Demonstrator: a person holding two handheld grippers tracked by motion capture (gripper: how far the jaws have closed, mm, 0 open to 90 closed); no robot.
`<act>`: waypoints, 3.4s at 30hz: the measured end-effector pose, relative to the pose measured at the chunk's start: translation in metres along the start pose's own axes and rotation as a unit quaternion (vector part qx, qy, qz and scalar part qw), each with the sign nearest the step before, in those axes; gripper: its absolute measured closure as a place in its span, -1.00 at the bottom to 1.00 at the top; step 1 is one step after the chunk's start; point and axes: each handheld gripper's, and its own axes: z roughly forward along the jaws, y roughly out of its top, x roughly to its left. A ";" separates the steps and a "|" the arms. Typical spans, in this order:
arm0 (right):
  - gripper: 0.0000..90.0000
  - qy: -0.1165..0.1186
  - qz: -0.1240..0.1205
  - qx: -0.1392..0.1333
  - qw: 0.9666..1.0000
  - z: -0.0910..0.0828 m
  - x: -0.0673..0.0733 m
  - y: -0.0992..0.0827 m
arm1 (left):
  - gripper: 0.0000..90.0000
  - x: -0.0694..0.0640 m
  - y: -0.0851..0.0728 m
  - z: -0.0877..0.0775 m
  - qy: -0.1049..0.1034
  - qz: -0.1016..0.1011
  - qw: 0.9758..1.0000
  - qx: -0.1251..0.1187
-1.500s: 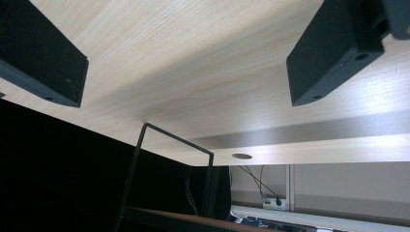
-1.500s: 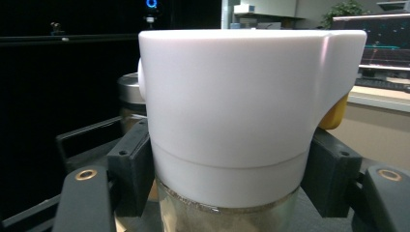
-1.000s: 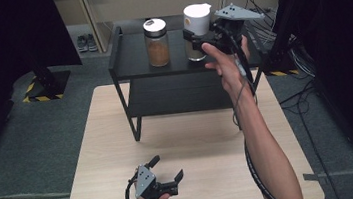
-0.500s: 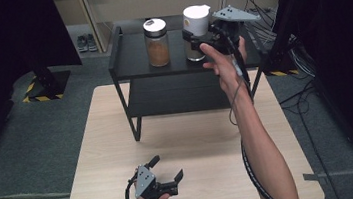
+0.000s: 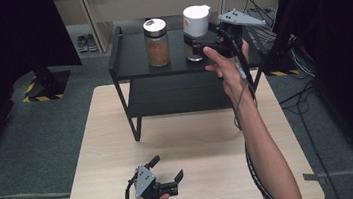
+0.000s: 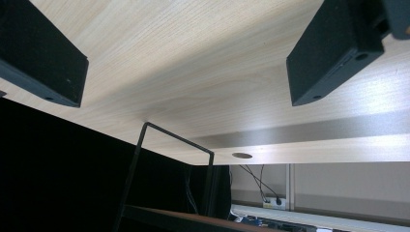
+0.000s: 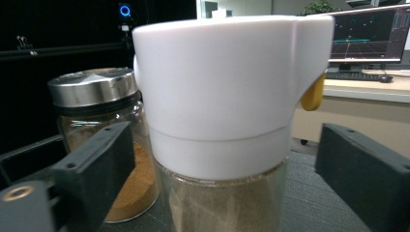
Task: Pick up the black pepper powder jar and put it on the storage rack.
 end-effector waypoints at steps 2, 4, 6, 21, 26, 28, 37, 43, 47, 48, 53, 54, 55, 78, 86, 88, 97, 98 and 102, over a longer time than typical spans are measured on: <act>-0.90 0.005 0.004 -0.006 1.000 -0.004 -0.001 -0.002 | -0.99 0.000 0.000 0.000 0.000 0.000 1.000 0.000; -0.93 0.012 0.005 -0.012 1.000 -0.008 -0.001 -0.004 | -0.99 0.000 0.000 0.000 0.000 0.000 1.000 0.000; -0.95 0.019 0.004 -0.016 1.000 -0.012 0.000 -0.006 | -0.99 0.000 0.000 0.000 0.000 0.000 1.000 0.000; -0.99 0.043 -0.015 -0.036 0.998 -0.050 0.014 -0.025 | -0.99 0.000 0.000 0.000 0.000 0.000 1.000 0.000; -0.99 0.052 -0.013 -0.040 0.998 -0.063 0.013 -0.037 | -0.99 0.000 0.000 0.000 0.000 0.001 1.000 0.001; -0.99 0.061 -0.017 -0.037 0.997 -0.066 0.012 -0.042 | -0.99 -0.001 0.000 0.000 0.000 0.002 1.000 0.001; -0.99 0.075 -0.024 -0.035 0.996 -0.082 0.013 -0.068 | -0.99 -0.001 0.000 0.000 -0.001 0.003 1.000 0.001; -0.99 0.076 -0.024 -0.033 0.996 -0.089 0.013 -0.081 | -0.99 -0.001 0.000 0.000 -0.001 0.003 1.000 0.001; -0.99 0.077 -0.024 -0.032 0.996 -0.092 0.013 -0.088 | -0.99 0.000 0.001 0.000 -0.001 0.003 1.000 0.002; -0.99 0.076 -0.025 -0.031 0.996 -0.093 0.014 -0.089 | -0.99 0.000 0.000 0.000 -0.001 0.003 1.000 0.001; -0.99 0.077 -0.026 -0.032 0.996 -0.096 0.015 -0.098 | -0.99 0.000 0.000 0.000 -0.001 0.002 1.000 0.001; -0.99 0.076 -0.027 -0.032 0.996 -0.097 0.015 -0.099 | -0.99 0.000 0.000 0.000 -0.002 0.002 1.000 0.001; -0.99 0.076 -0.028 -0.032 0.996 -0.098 0.016 -0.102 | -0.99 0.000 0.000 0.000 -0.002 0.001 1.000 0.001; -0.99 0.077 -0.012 0.001 0.997 -0.115 0.016 -0.165 | -1.00 0.000 0.000 0.000 -0.002 0.001 1.000 0.000; -0.99 0.076 -0.010 0.017 0.997 -0.124 0.016 -0.185 | -1.00 0.000 0.000 0.000 -0.002 0.003 1.000 0.001; -0.99 0.076 -0.011 0.020 0.997 -0.125 0.017 -0.190 | -1.00 0.000 0.000 0.000 -0.002 0.004 1.000 0.002; -0.99 0.080 -0.009 0.035 0.996 -0.130 0.024 -0.213 | -1.00 0.000 0.000 0.000 -0.002 0.003 1.000 0.001; -0.99 0.082 -0.007 0.037 0.996 -0.131 0.024 -0.215 | -1.00 0.000 0.000 0.000 -0.002 0.002 1.000 0.001; -0.99 0.082 -0.011 0.039 0.996 -0.132 0.029 -0.224 | -1.00 0.000 0.000 0.000 -0.002 0.002 1.000 0.001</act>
